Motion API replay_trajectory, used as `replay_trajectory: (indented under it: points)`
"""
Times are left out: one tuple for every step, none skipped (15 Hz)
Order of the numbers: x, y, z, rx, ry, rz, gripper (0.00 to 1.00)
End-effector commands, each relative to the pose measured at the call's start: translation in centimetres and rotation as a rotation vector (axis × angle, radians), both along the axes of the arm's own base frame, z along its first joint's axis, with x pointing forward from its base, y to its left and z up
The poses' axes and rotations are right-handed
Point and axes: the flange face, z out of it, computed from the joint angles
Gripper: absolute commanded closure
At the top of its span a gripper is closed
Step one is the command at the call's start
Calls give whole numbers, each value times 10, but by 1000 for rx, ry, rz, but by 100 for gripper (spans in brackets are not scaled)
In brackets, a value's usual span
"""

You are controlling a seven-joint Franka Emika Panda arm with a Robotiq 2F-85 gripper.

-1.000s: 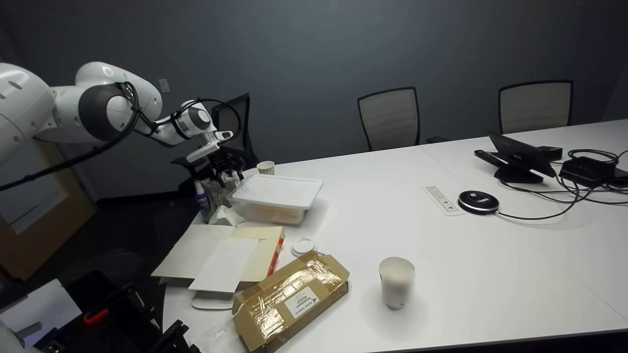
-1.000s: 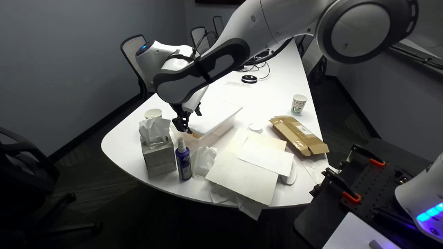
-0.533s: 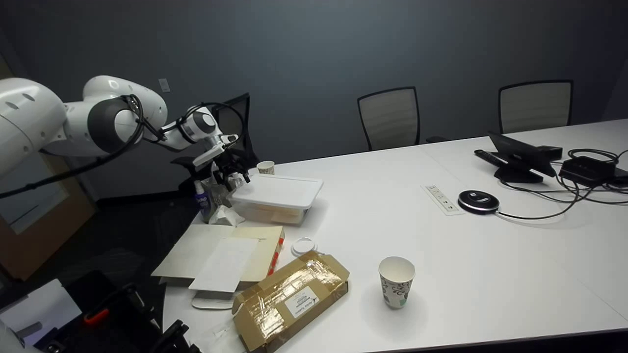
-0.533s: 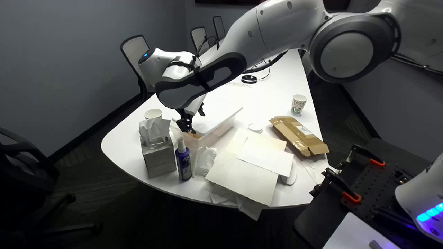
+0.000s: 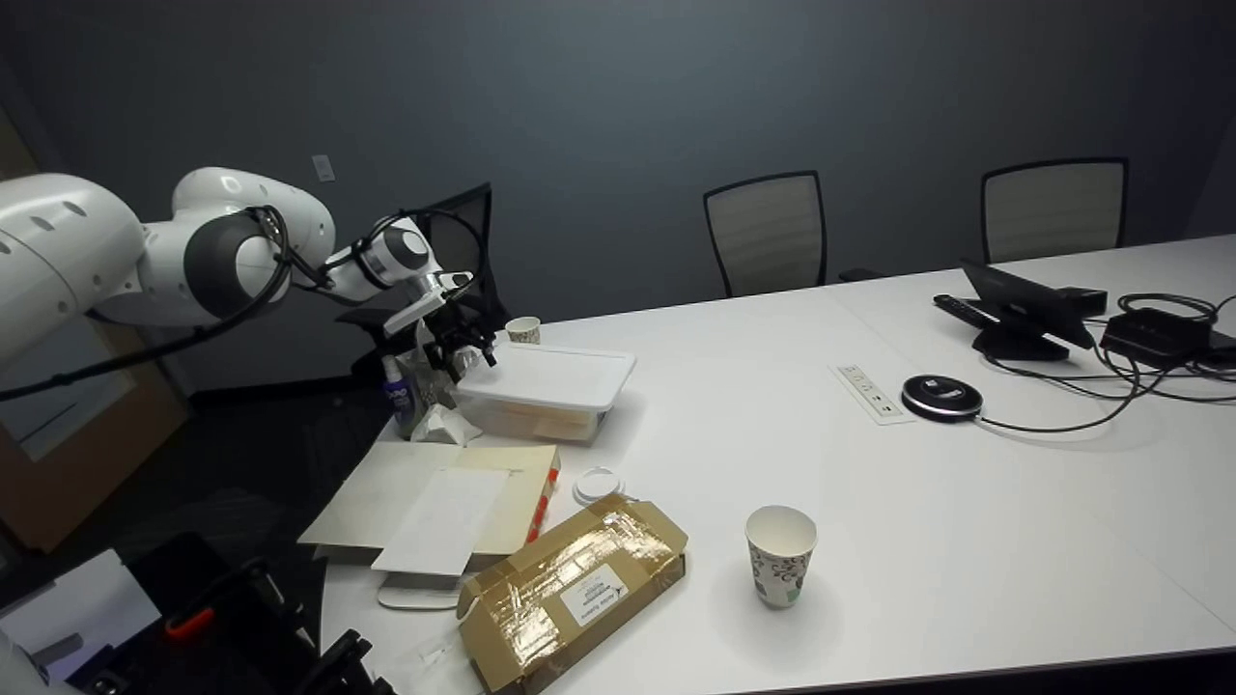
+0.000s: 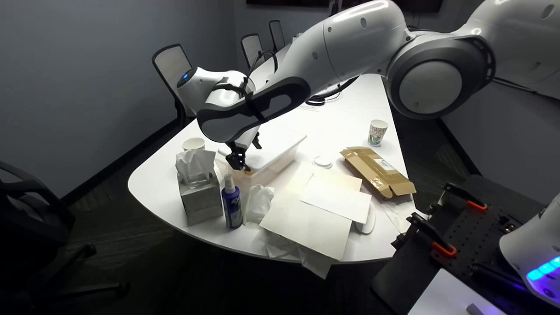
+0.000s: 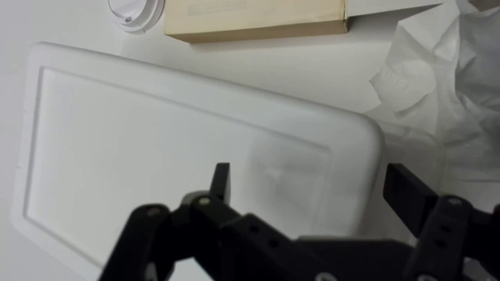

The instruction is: Open the lid of the bowl

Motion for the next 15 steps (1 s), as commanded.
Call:
replay_trajectory:
  points:
    - [0,-2,3,-30,18,-3,0]
    - [0,-3,2,-30,24,-4,0]
    - [-1,-3,0,-30,29,-4,0]
    - [-1,-3,-2,-32,32,-4,0]
    - [-2,-3,-3,-34,34,-4,0]
    - [-3,-4,-5,-38,36,-5,0]
    - [-3,-5,-7,-42,38,-7,0]
    - [-3,-6,-9,-42,37,-10,0]
    - [-2,-8,-10,-48,35,-14,0]
    - [0,-9,-9,-50,27,-17,0]
    - [1,-11,-8,-54,23,-19,0]
    - [3,-15,-6,-59,17,-25,0]
    - [5,-18,-5,-65,15,-30,0]
    - [6,-21,-4,-70,14,-34,0]
    - [7,-25,-4,-75,14,-40,0]
